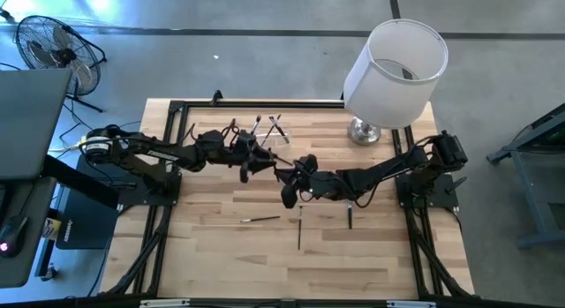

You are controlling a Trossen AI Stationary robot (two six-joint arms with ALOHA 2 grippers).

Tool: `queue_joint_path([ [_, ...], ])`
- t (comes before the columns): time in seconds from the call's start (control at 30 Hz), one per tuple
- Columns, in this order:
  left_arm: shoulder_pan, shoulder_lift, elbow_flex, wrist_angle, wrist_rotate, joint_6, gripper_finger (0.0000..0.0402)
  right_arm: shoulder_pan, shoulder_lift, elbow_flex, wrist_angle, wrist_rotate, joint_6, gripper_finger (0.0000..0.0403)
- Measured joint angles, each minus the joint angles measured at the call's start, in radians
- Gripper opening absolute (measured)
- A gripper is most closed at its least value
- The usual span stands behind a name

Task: Put items in baskets/containers
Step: Put the foundation brush into the transparent organizer

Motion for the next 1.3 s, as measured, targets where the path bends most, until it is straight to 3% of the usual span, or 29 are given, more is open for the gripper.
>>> queue_joint_path([
  [0.3, 0.000, 0.000, 0.000, 0.011, -0.070, -0.030, 0.0146, -0.007, 0.000, 0.000, 0.023, 0.025, 0.000, 0.0007],
  [0.43, 0.000, 0.000, 0.000, 0.012, -0.070, -0.040, 0.0109, -0.012, 0.000, 0.000, 0.023, 0.023, 0.002, 0.0004],
  [0.6, 0.000, 0.000, 0.000, 0.014, -0.073, -0.079, 0.0021, -0.014, 0.000, -0.001, 0.017, 0.024, 0.004, 0.0010],
  [0.83, 0.000, 0.000, 0.000, 0.008, -0.075, -0.080, 0.0024, -0.015, 0.000, -0.001, -0.004, 0.018, 0.048, 0.0019],
  [1.07, 0.001, 0.000, -0.001, -0.017, -0.090, -0.025, 0.0015, -0.020, -0.007, -0.001, -0.062, -0.030, 0.091, 0.0092],
  [1.3, 0.002, -0.019, -0.001, -0.068, -0.133, 0.186, 0.0015, -0.018, -0.143, -0.002, -0.412, -0.039, 0.172, 0.0154],
])
